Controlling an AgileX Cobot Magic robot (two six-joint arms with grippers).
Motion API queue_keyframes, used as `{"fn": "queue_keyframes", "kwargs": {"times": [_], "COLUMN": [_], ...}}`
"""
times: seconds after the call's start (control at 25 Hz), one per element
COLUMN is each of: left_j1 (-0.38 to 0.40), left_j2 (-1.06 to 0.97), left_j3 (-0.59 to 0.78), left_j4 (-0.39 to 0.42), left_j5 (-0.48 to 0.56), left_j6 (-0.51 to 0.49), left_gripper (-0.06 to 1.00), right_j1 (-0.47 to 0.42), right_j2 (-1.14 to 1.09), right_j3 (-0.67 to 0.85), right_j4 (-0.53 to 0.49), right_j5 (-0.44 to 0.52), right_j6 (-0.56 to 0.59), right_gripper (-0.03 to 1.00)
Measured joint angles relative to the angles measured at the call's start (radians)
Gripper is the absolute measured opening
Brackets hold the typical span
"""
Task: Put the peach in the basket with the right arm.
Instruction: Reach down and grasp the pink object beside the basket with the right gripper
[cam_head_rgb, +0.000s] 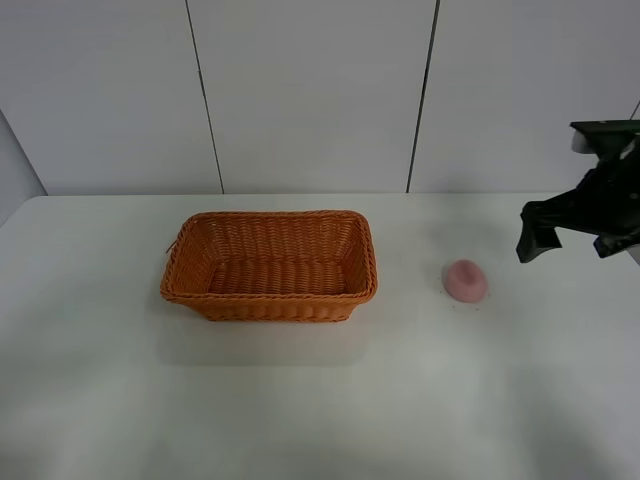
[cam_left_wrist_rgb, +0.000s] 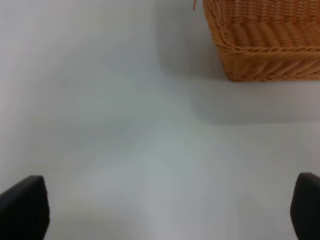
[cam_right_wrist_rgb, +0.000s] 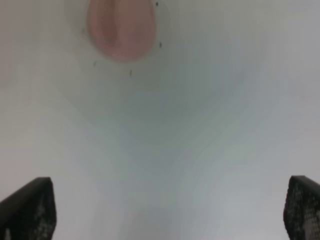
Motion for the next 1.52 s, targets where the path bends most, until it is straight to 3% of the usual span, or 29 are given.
{"fn": "queue_keyframes", "kwargs": {"times": [0.24,0.44,0.68,1.28,1.4,1.52], "left_j1": [0.0,0.0,0.0,0.0,0.0,0.0], "left_j2": [0.0,0.0,0.0,0.0,0.0,0.0], "left_j3": [0.0,0.0,0.0,0.0,0.0,0.0], "left_j4": [0.0,0.0,0.0,0.0,0.0,0.0], "left_j5": [0.0,0.0,0.0,0.0,0.0,0.0], "left_j6": [0.0,0.0,0.0,0.0,0.0,0.0], "left_gripper": [0.99,0.99,0.99,0.99,0.99,0.99], "right_j1": [0.0,0.029,0.109,0.113,0.113,0.113], "right_j2": [0.316,0.442,0.473,0.635,0.638,0.638], "right_j3": [-0.24,-0.376,-0.397,-0.398,-0.398,-0.398], "right_j4": [0.0,-0.001,0.0,-0.011,-0.011,-0.015], "right_j5": [0.012,0.035,0.01,-0.024,-0.033,-0.036], "right_j6": [0.002,0.004,0.015,0.023,0.023,0.052], "right_gripper": [0.7,0.7,0.7,0.7,0.6,0.3]}}
